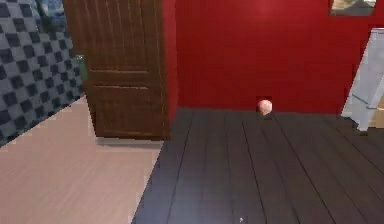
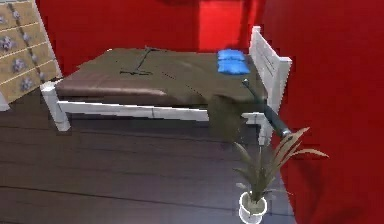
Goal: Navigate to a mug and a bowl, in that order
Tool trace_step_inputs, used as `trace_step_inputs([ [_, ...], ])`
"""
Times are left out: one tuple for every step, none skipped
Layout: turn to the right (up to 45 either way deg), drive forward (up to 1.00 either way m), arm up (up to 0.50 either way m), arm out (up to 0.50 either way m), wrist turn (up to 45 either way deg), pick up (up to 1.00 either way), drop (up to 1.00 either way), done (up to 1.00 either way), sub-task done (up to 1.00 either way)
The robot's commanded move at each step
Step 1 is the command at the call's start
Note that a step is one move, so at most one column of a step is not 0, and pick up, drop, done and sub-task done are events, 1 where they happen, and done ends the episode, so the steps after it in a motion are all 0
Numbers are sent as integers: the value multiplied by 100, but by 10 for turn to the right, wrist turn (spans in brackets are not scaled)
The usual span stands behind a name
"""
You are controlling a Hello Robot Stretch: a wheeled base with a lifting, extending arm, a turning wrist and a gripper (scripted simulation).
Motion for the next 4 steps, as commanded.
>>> trace_step_inputs([
  [270,0,0,0,0,0,0,0,0],
  [0,40,0,0,0,0,0,0,0],
  [-450,0,0,0,0,0,0,0,0],
  [-270,0,0,0,0,0,0,0,0],
])
